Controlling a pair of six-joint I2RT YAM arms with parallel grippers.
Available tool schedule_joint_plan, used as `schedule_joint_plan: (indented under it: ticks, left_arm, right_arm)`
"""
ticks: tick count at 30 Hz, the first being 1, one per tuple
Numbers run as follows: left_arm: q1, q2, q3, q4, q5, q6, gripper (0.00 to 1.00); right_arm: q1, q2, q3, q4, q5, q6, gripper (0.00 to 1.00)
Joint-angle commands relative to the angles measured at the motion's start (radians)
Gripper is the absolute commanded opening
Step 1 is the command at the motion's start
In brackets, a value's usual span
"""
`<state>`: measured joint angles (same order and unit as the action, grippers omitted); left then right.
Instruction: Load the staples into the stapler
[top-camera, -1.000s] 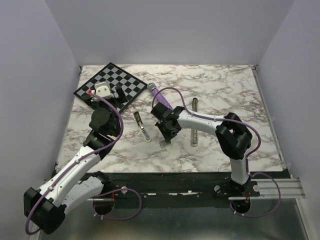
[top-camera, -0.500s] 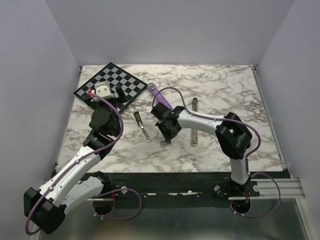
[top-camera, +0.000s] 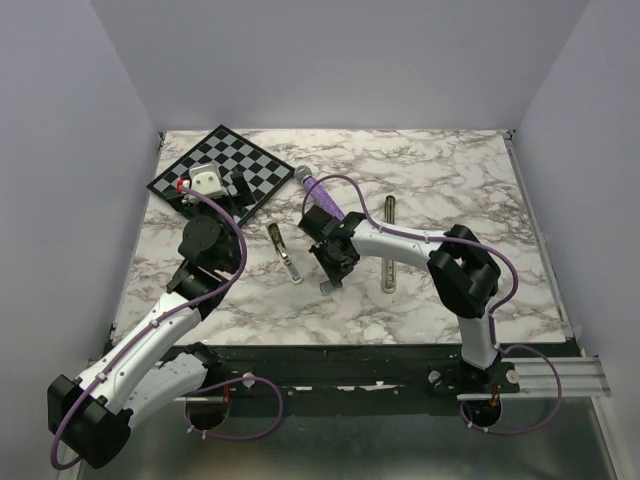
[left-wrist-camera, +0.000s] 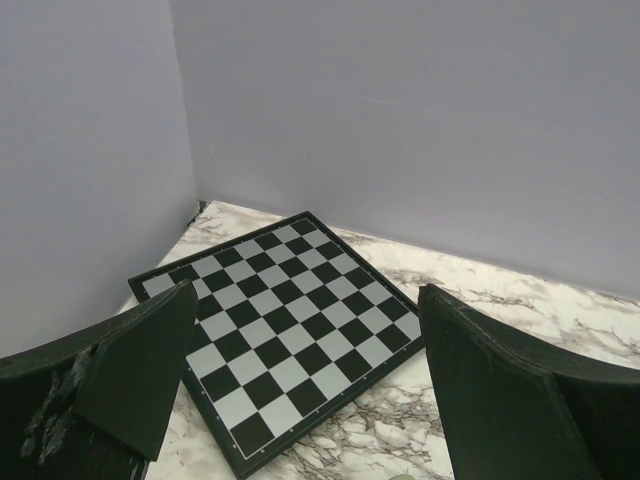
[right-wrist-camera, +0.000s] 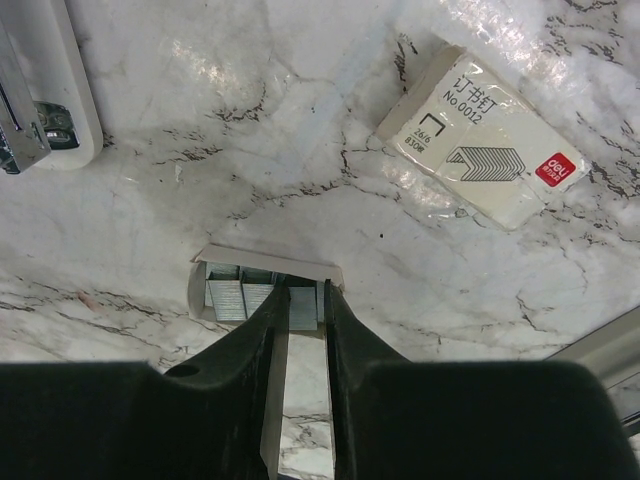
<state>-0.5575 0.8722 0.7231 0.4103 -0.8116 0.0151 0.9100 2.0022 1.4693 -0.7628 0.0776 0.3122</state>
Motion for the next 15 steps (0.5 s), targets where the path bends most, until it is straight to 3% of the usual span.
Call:
schedule_joint_plan:
  ticks: [1,15]
  left_arm:
    - [0.004,-0.018,-0.011,0.019,0.012,0.006,0.99]
    - [0.004,-0.018,-0.011,0.019,0.015,0.005,0.99]
  right_arm:
    - [0.013,0.041,0.010,-0.049,0.048,-0.005,0.27]
    - [0.041,0.084,0.034,-0.049,0.065,0.008,0.27]
